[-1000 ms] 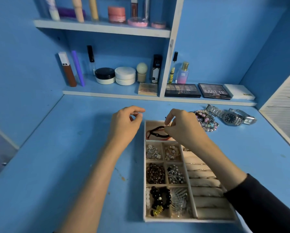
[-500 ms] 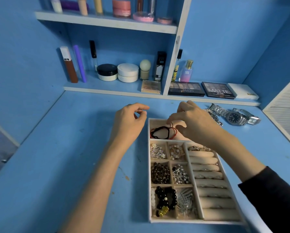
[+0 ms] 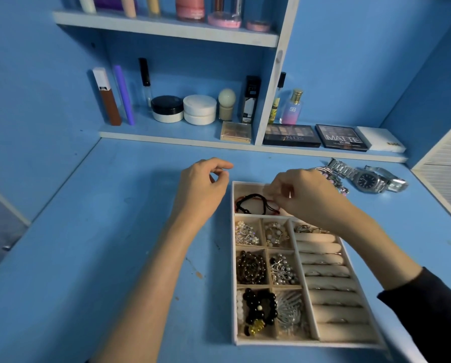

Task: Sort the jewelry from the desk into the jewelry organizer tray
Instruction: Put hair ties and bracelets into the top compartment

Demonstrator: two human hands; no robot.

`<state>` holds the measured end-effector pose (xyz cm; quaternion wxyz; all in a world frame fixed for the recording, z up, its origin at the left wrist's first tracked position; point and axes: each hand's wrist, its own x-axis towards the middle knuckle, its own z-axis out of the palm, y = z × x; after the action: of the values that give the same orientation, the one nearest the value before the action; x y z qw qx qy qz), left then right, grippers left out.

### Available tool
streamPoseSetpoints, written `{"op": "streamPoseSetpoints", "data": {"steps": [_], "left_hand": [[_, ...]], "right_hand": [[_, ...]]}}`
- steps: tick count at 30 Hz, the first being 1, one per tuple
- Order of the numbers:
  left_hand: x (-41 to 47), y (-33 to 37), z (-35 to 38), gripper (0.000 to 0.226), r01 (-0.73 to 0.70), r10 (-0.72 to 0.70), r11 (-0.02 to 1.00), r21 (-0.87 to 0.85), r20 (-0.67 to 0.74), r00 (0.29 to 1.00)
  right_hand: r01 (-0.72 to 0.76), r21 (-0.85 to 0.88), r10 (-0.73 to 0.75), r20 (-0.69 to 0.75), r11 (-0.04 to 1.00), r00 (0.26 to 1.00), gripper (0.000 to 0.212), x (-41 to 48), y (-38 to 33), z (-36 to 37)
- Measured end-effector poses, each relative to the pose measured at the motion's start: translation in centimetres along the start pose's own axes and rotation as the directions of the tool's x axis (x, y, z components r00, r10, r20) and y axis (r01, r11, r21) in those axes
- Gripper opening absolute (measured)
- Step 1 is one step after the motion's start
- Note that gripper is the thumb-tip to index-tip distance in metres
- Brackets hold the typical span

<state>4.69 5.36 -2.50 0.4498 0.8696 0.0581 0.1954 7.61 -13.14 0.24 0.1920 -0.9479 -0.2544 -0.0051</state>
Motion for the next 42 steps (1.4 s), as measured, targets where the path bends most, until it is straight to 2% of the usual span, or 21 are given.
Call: {"op": "streamPoseSetpoints", "data": {"steps": [6,10,15,19,23,26,29,32,36,42], "left_hand": [[-0.1,0.0,-0.1,0.020,0.001,-0.001,1.000,0.006,0.002,1.000],[-0.1,0.0,0.0,0.020,0.002,-0.002,1.000,0.007,0.000,1.000],[-0.2,0.0,0.1,0.021,0.002,-0.002,1.000,0.012,0.006,1.000],[-0.3,0.4,0.0,0.021,-0.015,0.014,1.000,0.017,0.008,1.000],[-0.6,1.0,0.3,0.021,-0.048,0.047,0.999,0.025,0.035,0.998],[-0.4,2.1,0.8,0.020,-0.088,0.086,0.996,0.028,0.068,0.994],[-0.2,3.9,1.8,0.019,-0.135,0.130,0.990,0.031,0.123,0.984],[0.0,5.8,3.1,0.019,-0.182,0.169,0.982,0.052,0.197,0.966],[0.2,7.9,4.9,0.019,-0.231,0.195,0.969,0.092,0.298,0.934],[0.1,9.2,6.4,0.019,-0.253,0.209,0.962,0.100,0.324,0.923]], "right_hand": [[0.117,0.036,-0.119,0.084,0.993,0.989,0.023,-0.4,-0.1,-1.2],[0.119,-0.013,-0.115,0.154,0.993,0.981,0.035,-0.5,-0.2,-1.1],[0.145,-0.017,-0.140,0.151,0.989,0.979,0.038,-0.5,0.0,-0.2],[0.115,0.047,-0.118,0.051,0.992,0.992,0.033,-0.8,0.8,0.1],[0.045,0.112,-0.032,-0.117,0.993,0.993,0.026,-1.5,2.4,-1.3],[-0.054,0.121,0.082,-0.237,0.991,0.968,0.018,-2.1,4.8,-2.5],[-0.159,0.094,0.181,-0.324,0.983,0.929,0.022,-2.5,7.6,-2.6],[-0.194,0.069,0.205,-0.341,0.979,0.917,0.026,-3.0,9.6,-1.7],[-0.180,-0.016,0.166,-0.321,0.983,0.932,0.032,-3.1,10.8,-0.5],[-0.160,-0.105,0.117,-0.332,0.982,0.936,0.020,-3.0,11.0,-0.4]]}}
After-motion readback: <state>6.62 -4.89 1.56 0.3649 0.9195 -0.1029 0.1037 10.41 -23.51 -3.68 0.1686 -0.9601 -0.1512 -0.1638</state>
